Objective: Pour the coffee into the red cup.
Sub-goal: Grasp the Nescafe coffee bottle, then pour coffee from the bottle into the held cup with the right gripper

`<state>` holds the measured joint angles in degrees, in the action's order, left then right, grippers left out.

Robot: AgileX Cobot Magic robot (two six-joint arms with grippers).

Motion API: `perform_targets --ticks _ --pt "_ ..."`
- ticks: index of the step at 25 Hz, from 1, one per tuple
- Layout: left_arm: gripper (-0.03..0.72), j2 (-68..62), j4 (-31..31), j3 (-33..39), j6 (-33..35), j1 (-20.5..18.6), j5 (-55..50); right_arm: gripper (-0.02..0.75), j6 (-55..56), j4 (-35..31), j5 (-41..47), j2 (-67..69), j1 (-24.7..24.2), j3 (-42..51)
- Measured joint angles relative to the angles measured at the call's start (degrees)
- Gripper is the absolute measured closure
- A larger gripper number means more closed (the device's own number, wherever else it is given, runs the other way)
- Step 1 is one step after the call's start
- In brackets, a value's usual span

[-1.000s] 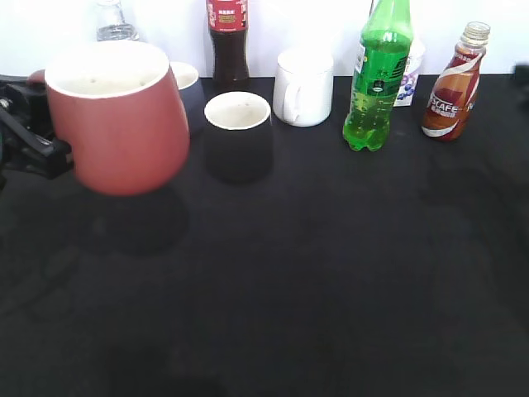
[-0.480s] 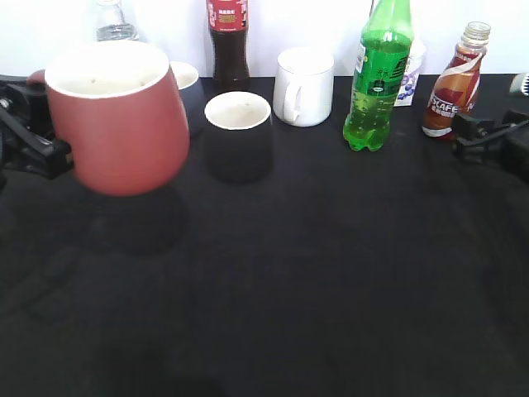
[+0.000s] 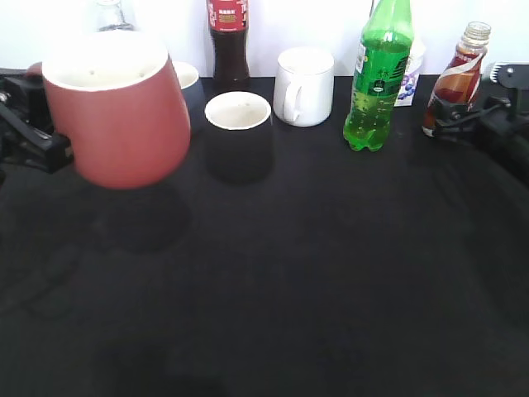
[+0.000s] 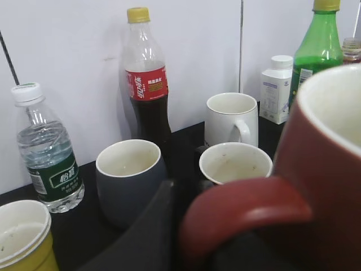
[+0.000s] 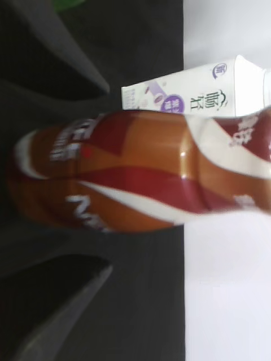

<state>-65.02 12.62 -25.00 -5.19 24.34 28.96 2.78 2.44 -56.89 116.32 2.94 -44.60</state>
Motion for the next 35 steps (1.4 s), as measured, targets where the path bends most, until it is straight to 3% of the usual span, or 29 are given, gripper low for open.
perform_targets --ticks 14,19,22,27,35 --pt "0.620 0.00 -0.05 0.00 0.00 0.00 0.12 0.140 1.26 1.96 1.58 12.66 0.00 -13.80" --pt "0.620 0.00 -0.05 0.00 0.00 0.00 0.12 0.146 1.26 2.09 1.65 12.66 0.00 -14.37" --pt "0.620 0.00 -0.05 0.00 0.00 0.00 0.12 0.204 1.26 2.09 1.65 12.66 0.00 -14.48" --pt "0.620 0.00 -0.05 0.00 0.00 0.00 0.12 0.204 1.15 2.15 1.69 12.36 -0.07 -14.42" --pt "0.620 0.00 -0.05 0.00 0.00 0.00 0.16 0.204 1.04 2.09 -2.66 -4.10 -0.09 2.63"
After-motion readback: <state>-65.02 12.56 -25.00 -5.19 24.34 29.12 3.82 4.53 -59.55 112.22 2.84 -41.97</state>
